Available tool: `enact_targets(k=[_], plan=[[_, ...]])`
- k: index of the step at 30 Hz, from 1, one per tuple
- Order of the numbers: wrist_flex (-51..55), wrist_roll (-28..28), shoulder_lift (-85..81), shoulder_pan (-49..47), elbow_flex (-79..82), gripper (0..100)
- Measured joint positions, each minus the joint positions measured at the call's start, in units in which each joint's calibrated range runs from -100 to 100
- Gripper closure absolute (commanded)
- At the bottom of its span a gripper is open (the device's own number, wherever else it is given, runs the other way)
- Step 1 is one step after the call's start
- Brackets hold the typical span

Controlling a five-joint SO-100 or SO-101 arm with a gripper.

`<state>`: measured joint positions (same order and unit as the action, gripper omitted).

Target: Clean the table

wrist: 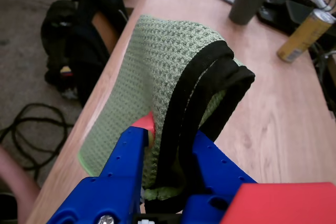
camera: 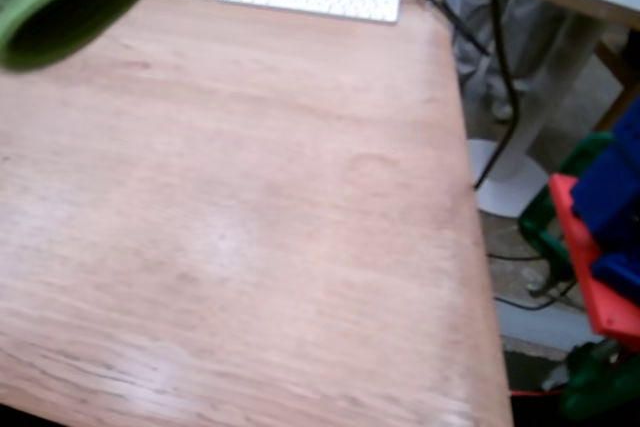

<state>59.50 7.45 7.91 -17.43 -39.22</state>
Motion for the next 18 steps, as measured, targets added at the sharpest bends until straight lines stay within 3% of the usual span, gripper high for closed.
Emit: enact_targets(k=[9,18], plan=[[0.0,0.59,45.74,-1.69,-47.97,99],[-3.15,0.63,66.06,-4.32,-52.75,98]])
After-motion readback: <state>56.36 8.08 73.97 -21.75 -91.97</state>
